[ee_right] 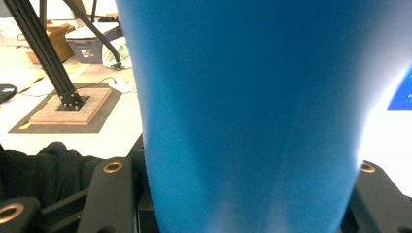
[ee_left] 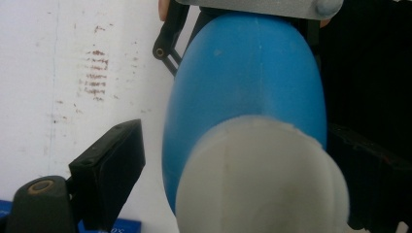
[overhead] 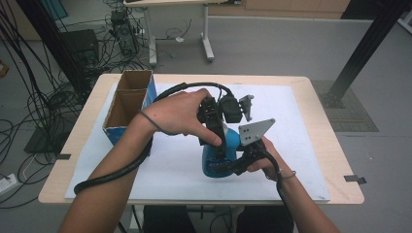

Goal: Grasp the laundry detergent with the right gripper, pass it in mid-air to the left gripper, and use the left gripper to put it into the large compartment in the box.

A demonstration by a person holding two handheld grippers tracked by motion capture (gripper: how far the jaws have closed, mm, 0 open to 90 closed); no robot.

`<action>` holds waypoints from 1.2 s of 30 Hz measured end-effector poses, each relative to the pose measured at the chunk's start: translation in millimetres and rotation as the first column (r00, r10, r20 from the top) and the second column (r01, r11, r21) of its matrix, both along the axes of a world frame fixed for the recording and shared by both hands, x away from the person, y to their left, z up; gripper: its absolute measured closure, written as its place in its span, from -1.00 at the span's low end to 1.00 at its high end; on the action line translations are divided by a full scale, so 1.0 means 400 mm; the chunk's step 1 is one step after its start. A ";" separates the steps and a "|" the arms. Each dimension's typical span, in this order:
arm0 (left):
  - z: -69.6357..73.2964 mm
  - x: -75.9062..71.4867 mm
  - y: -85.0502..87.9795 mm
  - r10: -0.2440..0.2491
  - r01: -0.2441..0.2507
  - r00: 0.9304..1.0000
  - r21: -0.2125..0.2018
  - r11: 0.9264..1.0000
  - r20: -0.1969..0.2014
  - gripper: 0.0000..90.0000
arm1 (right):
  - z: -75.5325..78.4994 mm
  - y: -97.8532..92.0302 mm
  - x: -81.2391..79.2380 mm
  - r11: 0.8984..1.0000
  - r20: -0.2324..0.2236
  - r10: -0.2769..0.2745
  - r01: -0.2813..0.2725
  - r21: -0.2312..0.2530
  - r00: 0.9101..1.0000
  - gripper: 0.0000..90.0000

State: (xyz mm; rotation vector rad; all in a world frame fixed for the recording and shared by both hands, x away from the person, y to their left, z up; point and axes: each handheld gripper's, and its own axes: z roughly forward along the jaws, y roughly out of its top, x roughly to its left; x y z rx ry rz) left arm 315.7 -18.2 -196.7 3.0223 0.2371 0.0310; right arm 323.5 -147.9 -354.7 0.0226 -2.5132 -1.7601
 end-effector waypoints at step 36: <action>0.000 -0.004 -0.015 0.011 -0.010 0.999 0.032 0.999 -0.032 -0.18 | 0.003 0.004 -0.006 1.000 0.007 0.009 -0.009 0.001 1.000 -0.07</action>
